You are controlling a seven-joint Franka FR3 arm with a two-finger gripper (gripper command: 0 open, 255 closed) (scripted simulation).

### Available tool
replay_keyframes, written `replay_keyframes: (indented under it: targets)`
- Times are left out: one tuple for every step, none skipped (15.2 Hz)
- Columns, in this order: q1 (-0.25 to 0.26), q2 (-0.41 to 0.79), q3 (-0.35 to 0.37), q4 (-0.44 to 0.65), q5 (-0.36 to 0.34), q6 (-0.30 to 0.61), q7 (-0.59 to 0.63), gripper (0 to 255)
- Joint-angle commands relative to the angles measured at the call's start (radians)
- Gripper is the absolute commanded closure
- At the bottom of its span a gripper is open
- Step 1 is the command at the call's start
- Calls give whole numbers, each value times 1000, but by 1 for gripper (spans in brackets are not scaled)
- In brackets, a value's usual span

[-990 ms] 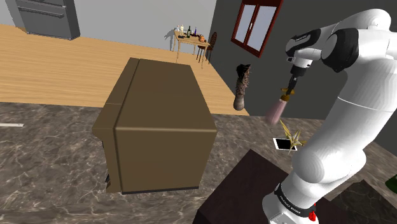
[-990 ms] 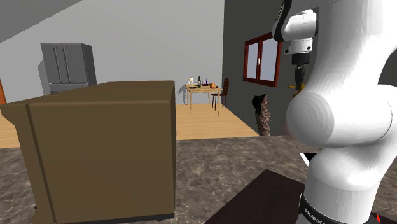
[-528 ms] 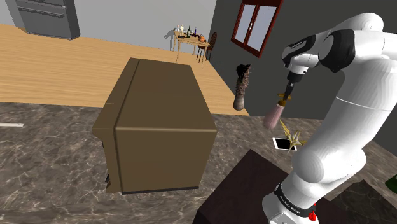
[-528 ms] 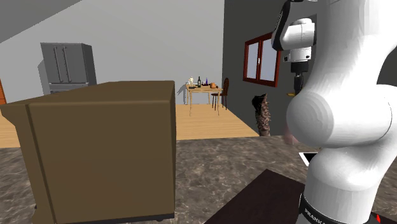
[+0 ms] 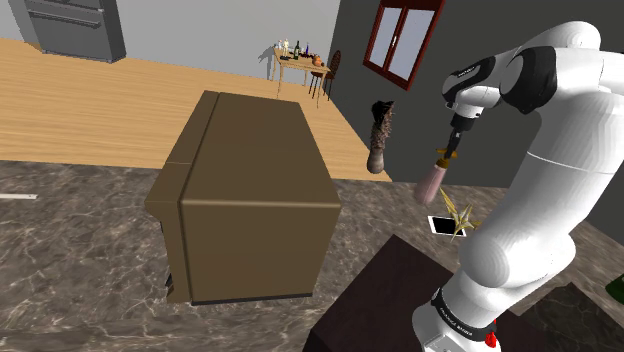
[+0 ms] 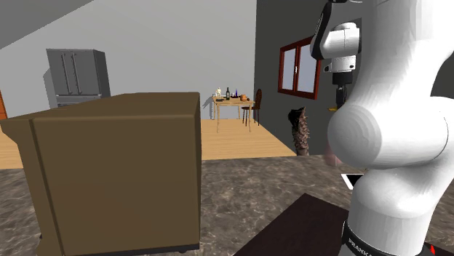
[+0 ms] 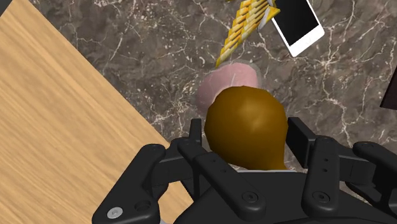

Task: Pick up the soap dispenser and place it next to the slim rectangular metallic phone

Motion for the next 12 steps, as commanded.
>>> replay_keyframes:
  targets:
    - [0, 0, 0, 0, 0, 0, 0, 0]
    - [0, 0, 0, 0, 0, 0, 0, 0]
    - [0, 0, 0, 0, 0, 0, 0, 0]
    - [0, 0, 0, 0, 0, 0, 0, 0]
    - [0, 0, 0, 0, 0, 0, 0, 0]
    - [0, 0, 0, 0, 0, 0, 0, 0]
    - [3, -11, -1, 22, -8, -31, 5, 0]
    - [6, -21, -2, 46, -14, -62, 10, 0]
    - [8, -29, -3, 71, -20, -94, 13, 0]
    - [10, -34, -3, 92, -23, -119, 16, 0]
    - [10, -34, -3, 92, -23, -119, 16, 0]
    - [10, -34, -3, 92, -23, -119, 16, 0]
